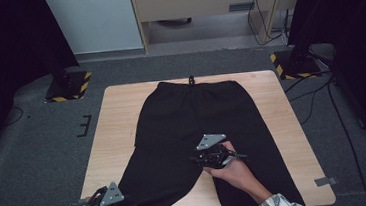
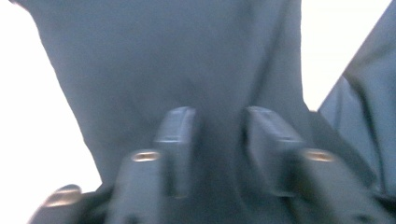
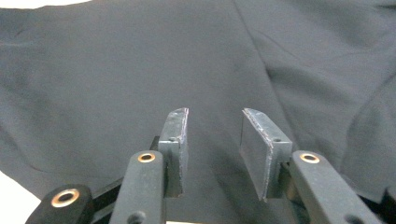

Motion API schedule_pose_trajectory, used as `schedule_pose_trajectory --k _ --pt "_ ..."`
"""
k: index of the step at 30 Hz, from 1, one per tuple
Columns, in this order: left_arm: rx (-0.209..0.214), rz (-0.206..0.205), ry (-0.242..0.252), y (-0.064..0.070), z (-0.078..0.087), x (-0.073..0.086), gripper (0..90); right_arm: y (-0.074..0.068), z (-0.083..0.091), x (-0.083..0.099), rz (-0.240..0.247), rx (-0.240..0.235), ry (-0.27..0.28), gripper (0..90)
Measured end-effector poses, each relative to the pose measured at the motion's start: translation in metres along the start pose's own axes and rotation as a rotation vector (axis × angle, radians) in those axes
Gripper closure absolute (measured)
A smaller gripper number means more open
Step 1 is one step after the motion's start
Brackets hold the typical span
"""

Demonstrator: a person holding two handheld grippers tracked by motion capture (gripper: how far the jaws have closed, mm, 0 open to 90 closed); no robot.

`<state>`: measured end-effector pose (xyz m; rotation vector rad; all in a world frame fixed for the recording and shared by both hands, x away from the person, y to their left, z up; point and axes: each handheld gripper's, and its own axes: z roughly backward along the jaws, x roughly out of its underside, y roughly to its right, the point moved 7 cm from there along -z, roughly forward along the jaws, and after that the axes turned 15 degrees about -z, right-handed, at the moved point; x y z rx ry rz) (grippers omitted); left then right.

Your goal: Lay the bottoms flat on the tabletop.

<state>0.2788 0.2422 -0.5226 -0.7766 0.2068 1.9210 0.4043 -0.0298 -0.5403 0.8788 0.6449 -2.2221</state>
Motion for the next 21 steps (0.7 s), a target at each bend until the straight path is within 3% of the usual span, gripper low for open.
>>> schedule_pose_trajectory --k 2,3,5,6,7,8,10,13,16,21 --pt "-0.047 0.048 0.070 -0.020 -0.003 -0.010 36.3 0.005 -0.001 0.000 -0.010 0.018 -0.003 57.6" --pt "-0.066 0.051 0.082 -0.030 -0.008 -0.013 35.6 0.007 -0.002 0.000 -0.020 0.026 -0.002 56.9" --pt "-0.127 0.059 0.059 -0.052 -0.025 -0.014 34.3 0.010 -0.004 0.000 -0.025 0.040 -0.003 53.3" --pt "-0.138 0.076 0.045 -0.063 -0.035 -0.012 34.3 0.012 -0.006 -0.001 -0.022 0.044 -0.004 50.9" --pt "-0.136 0.101 0.038 -0.073 -0.046 -0.009 34.4 0.013 -0.009 -0.003 -0.023 0.047 -0.002 49.7" --pt "-0.136 0.101 0.038 -0.073 -0.046 -0.009 34.6 0.014 -0.012 -0.005 -0.027 0.048 0.003 47.4" --pt "-0.131 0.138 -0.007 -0.094 -0.075 0.002 36.9 0.017 -0.019 -0.011 -0.039 0.053 0.001 43.9" --pt "-0.117 0.177 0.016 -0.101 -0.087 0.006 39.3 0.020 -0.029 -0.014 -0.054 0.048 -0.013 42.3" --pt "-0.115 0.183 0.034 -0.102 -0.088 0.005 48.1 0.022 -0.036 -0.016 -0.058 0.047 -0.023 42.3" --pt "-0.080 0.153 0.011 -0.086 -0.080 0.005 81.9 0.017 -0.042 -0.011 -0.030 0.039 -0.059 49.2"
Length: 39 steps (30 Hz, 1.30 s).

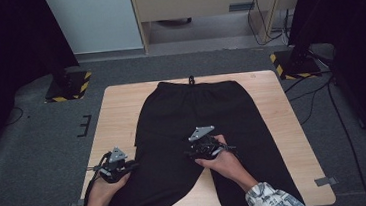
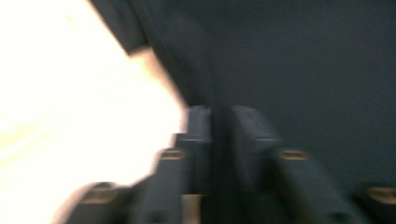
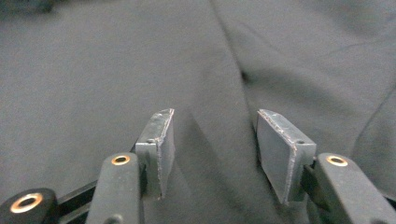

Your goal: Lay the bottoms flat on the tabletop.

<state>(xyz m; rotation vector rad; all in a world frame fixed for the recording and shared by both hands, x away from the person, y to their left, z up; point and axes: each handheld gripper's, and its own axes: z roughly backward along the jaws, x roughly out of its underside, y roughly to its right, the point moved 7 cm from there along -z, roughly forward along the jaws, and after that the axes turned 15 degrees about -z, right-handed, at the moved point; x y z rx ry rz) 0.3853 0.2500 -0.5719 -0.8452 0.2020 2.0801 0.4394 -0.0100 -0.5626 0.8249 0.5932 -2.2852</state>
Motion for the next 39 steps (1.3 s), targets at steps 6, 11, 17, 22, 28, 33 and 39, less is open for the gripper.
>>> schedule_pose_trajectory --k 6,11,17,22,28,33,39 --pt "0.045 -0.049 -0.079 0.027 0.025 0.017 87.7 -0.014 0.015 0.000 0.031 -0.036 0.025 47.2" --pt "0.072 -0.084 -0.105 0.047 0.040 0.028 87.3 -0.019 0.034 0.001 0.052 -0.040 0.061 43.7" --pt "0.112 -0.098 -0.125 0.059 0.052 0.037 87.1 0.004 0.056 0.005 0.033 0.024 0.089 34.5" --pt "0.034 -0.063 -0.049 0.040 0.054 0.030 61.3 0.044 0.075 0.008 -0.028 0.105 0.114 26.7" --pt "-0.108 0.022 0.069 -0.022 0.026 -0.016 45.4 0.086 0.095 0.020 -0.112 0.181 0.141 25.1" --pt "-0.190 0.063 0.096 -0.063 -0.004 -0.049 40.7 0.109 0.103 0.034 -0.160 0.213 0.124 25.8" --pt "-0.197 0.051 0.014 -0.090 -0.048 -0.068 38.1 0.121 0.104 0.045 -0.194 0.244 0.127 31.5"
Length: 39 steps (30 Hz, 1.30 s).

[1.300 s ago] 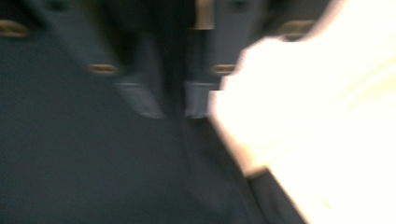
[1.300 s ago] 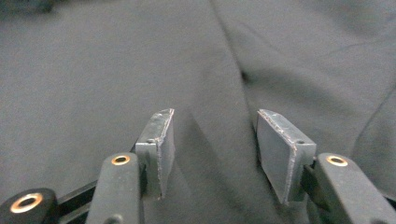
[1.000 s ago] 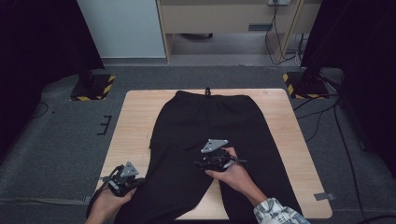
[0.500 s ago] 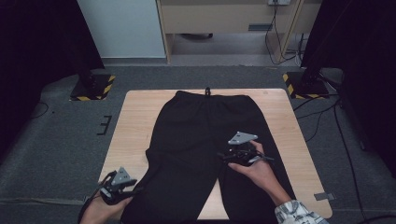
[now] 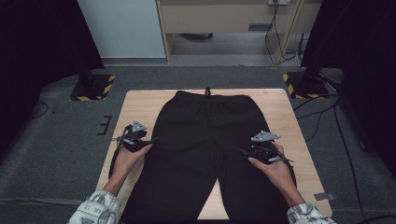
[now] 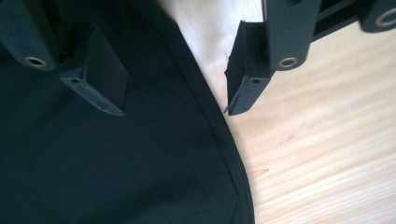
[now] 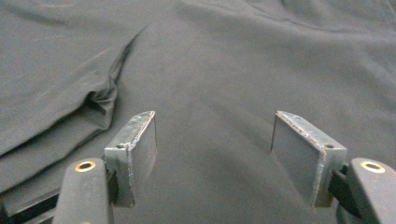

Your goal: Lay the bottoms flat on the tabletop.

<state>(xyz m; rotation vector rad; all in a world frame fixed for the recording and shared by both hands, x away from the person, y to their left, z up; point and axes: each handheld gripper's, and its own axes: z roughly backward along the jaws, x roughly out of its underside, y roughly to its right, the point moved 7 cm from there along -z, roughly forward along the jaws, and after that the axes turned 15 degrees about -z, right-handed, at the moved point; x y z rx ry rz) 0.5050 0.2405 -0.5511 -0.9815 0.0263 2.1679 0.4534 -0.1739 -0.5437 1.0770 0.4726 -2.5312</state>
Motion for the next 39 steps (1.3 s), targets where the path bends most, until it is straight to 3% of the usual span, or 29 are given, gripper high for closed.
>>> schedule_pose_trajectory --k 4,5,6,8,11,13,15,17,19,21,22,25,27,29,30,33,36,39 --pt "-0.010 0.008 -0.058 -0.008 -0.025 0.001 37.1 0.003 0.002 0.005 -0.019 0.008 0.007 31.5" --pt "-0.010 0.008 -0.058 -0.008 -0.025 0.001 37.1 0.003 0.002 0.005 -0.019 0.008 0.007 31.5" --pt "0.013 0.051 -0.056 -0.011 -0.034 0.004 38.4 0.005 0.003 0.007 -0.028 0.009 0.005 31.9" --pt "0.047 0.109 -0.022 -0.013 -0.036 0.005 43.5 0.008 0.005 0.009 -0.032 0.014 0.002 32.2" --pt "0.061 0.071 -0.014 -0.012 -0.035 0.004 71.9 0.013 0.008 0.010 -0.035 0.021 0.012 32.8" --pt "0.060 0.059 -0.021 -0.012 -0.036 0.002 84.2 0.016 0.010 0.011 -0.047 0.027 0.009 33.0" --pt "0.055 0.052 -0.031 -0.014 -0.037 0.001 87.6 0.018 0.010 0.011 -0.044 0.031 0.015 33.2" --pt "0.007 0.046 -0.033 -0.024 -0.044 -0.003 87.6 0.021 0.012 0.011 -0.052 0.036 0.020 33.1" --pt "-0.029 0.057 -0.033 -0.030 -0.047 -0.003 82.0 0.023 0.013 0.010 -0.054 0.033 0.026 32.2" --pt "-0.053 0.098 -0.017 -0.036 -0.046 -0.002 59.8 0.025 0.015 0.010 -0.062 0.034 0.035 30.6" --pt "-0.054 0.101 -0.015 -0.036 -0.042 -0.002 49.6 0.027 0.017 0.009 -0.064 0.038 0.042 28.8" --pt "-0.015 0.082 -0.003 -0.033 -0.026 0.000 31.4 0.040 0.023 0.009 -0.073 0.063 0.065 21.7" --pt "-0.022 0.069 0.001 -0.032 -0.011 0.003 23.0 0.051 0.027 0.009 -0.092 0.088 0.082 18.0" --pt "0.017 0.088 0.027 -0.029 0.001 0.007 18.5 0.063 0.031 0.011 -0.107 0.115 0.076 15.5" --pt "0.039 0.083 0.017 -0.027 0.005 0.010 13.6 0.069 0.032 0.012 -0.116 0.118 0.078 14.7" --pt "0.002 0.037 0.014 -0.028 0.017 0.019 10.8 0.087 0.031 0.016 -0.153 0.145 0.064 13.7" --pt "0.014 0.060 -0.001 -0.033 0.018 0.032 7.3 0.107 0.031 0.018 -0.177 0.184 0.058 14.5" --pt "-0.008 0.087 -0.013 -0.041 0.018 0.045 7.3 0.127 0.032 0.020 -0.222 0.227 0.070 16.0"
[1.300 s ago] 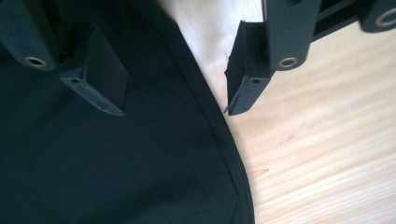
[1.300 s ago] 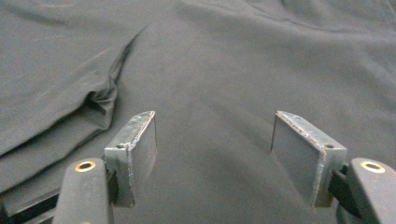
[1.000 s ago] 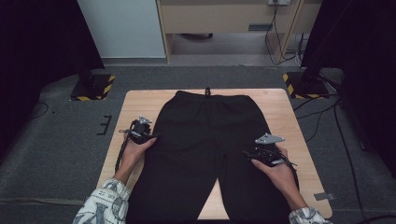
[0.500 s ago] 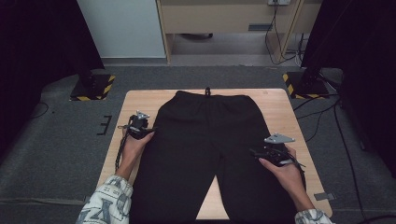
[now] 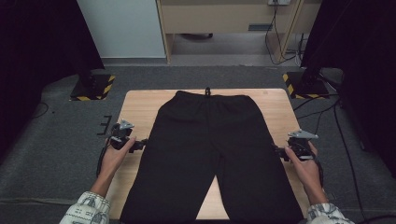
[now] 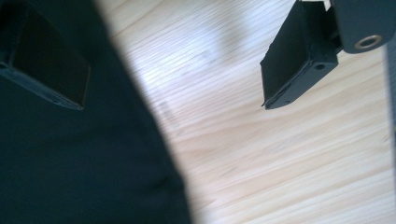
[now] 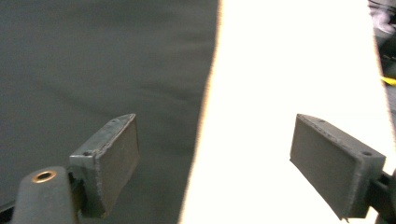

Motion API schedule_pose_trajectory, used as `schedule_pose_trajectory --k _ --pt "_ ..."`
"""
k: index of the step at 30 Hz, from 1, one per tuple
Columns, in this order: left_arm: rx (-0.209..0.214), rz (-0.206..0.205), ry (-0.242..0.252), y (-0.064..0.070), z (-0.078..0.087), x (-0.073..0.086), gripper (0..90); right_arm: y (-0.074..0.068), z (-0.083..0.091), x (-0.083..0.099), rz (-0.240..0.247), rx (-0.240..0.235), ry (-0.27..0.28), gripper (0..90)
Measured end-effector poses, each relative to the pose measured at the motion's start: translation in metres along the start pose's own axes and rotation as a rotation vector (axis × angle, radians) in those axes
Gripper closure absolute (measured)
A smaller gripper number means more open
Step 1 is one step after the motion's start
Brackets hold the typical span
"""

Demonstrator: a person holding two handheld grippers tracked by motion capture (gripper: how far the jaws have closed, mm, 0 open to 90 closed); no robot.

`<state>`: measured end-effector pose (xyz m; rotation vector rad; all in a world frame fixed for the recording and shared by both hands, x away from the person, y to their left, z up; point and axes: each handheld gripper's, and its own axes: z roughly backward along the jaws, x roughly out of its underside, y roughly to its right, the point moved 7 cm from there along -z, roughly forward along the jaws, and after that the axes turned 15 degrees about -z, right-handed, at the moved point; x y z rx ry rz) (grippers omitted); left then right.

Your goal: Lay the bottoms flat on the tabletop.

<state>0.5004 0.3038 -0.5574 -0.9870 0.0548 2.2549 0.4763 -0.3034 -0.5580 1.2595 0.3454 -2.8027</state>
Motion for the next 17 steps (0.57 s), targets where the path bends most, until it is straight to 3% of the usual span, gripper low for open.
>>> schedule_pose_trajectory --k 3,6,8,11,17 --pt "-0.009 0.035 -0.026 -0.006 -0.005 0.014 7.3 0.014 -0.004 0.001 -0.052 0.027 -0.009 14.9" --pt "-0.006 0.067 -0.039 -0.007 -0.010 0.024 7.8 0.022 -0.009 0.005 -0.063 0.050 -0.031 14.3" --pt "-0.006 0.064 -0.041 -0.005 -0.013 0.028 7.7 0.024 -0.011 0.008 -0.063 0.059 -0.032 13.6" --pt "-0.028 0.072 0.002 -0.005 -0.014 0.030 5.1 0.025 -0.014 0.014 -0.070 0.071 -0.054 13.1" --pt "-0.030 0.070 0.003 -0.002 -0.012 0.031 4.9 0.025 -0.015 0.019 -0.066 0.058 -0.048 11.3"
